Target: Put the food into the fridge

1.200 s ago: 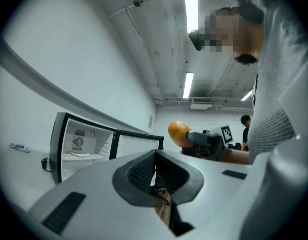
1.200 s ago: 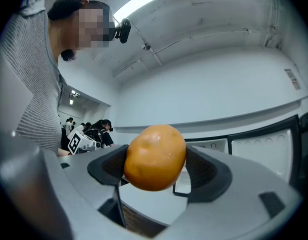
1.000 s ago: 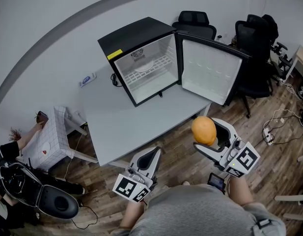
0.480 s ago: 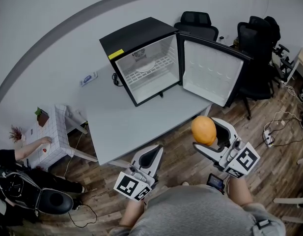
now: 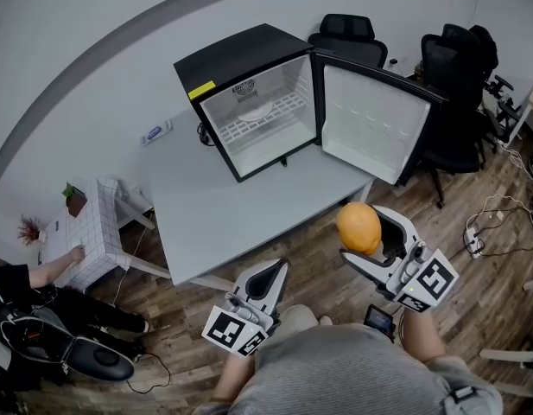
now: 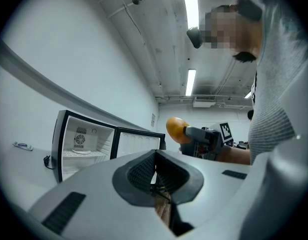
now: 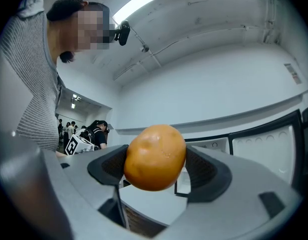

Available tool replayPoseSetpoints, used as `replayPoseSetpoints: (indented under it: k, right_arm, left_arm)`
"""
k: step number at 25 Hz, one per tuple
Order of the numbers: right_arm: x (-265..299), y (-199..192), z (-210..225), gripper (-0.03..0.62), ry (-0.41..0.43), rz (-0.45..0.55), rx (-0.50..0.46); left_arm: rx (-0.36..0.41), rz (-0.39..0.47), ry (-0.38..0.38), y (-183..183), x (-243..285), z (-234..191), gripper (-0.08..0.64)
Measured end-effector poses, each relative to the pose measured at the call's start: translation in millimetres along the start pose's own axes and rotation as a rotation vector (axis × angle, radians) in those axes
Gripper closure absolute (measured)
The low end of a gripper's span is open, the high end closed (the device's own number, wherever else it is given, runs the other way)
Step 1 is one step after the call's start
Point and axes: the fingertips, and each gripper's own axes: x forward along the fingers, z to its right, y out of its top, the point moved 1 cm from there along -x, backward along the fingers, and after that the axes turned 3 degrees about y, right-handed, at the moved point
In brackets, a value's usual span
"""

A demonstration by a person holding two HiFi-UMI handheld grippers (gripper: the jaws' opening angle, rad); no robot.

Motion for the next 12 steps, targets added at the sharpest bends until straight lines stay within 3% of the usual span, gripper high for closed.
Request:
replayPoseSetpoints:
  k: [12]
  right_arm:
    - [39.7, -15.5, 30.5, 0.235, 0.029, -0.008, 0.022]
  left_arm:
    - [0.000, 0.010, 0.034, -0.3, 20.2, -40.0, 0.549]
